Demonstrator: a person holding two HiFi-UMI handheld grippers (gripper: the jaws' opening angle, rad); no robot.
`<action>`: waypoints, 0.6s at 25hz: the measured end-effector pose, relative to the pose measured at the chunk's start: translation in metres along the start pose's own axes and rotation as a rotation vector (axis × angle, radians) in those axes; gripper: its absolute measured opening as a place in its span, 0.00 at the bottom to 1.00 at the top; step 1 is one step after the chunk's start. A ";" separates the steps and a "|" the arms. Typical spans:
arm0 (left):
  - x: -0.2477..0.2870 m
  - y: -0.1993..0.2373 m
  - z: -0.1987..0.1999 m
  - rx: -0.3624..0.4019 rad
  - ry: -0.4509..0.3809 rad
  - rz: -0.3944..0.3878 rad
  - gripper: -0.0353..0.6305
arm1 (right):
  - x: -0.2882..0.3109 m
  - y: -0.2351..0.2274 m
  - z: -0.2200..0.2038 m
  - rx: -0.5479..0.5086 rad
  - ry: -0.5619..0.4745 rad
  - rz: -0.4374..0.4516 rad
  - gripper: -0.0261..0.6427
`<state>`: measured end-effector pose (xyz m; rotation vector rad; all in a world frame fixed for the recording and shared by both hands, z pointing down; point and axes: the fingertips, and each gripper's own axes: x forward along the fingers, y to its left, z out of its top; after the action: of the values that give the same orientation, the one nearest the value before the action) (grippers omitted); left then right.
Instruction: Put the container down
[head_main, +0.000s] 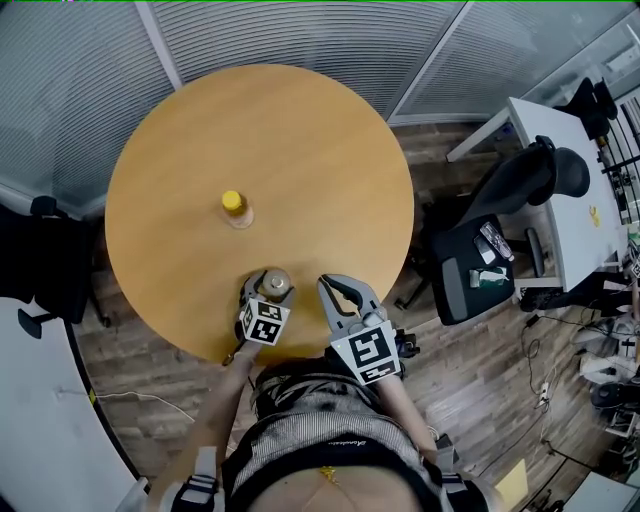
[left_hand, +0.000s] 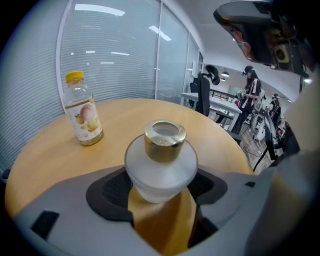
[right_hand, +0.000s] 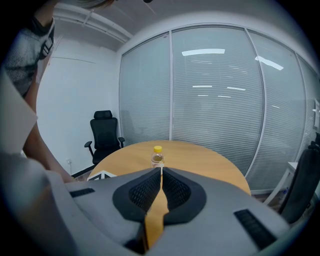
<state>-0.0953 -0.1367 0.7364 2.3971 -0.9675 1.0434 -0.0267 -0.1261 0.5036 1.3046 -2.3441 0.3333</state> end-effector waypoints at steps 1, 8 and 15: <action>0.000 0.000 0.000 0.001 0.002 0.001 0.55 | 0.000 0.000 0.000 0.000 -0.001 0.002 0.07; 0.000 0.001 -0.001 0.008 0.012 0.011 0.55 | 0.001 0.003 0.002 -0.006 -0.007 0.015 0.07; -0.002 0.001 -0.004 0.001 0.035 0.018 0.55 | 0.001 0.001 0.003 -0.014 -0.009 0.020 0.07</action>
<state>-0.0995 -0.1343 0.7379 2.3665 -0.9791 1.0887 -0.0289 -0.1273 0.5010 1.2796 -2.3637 0.3172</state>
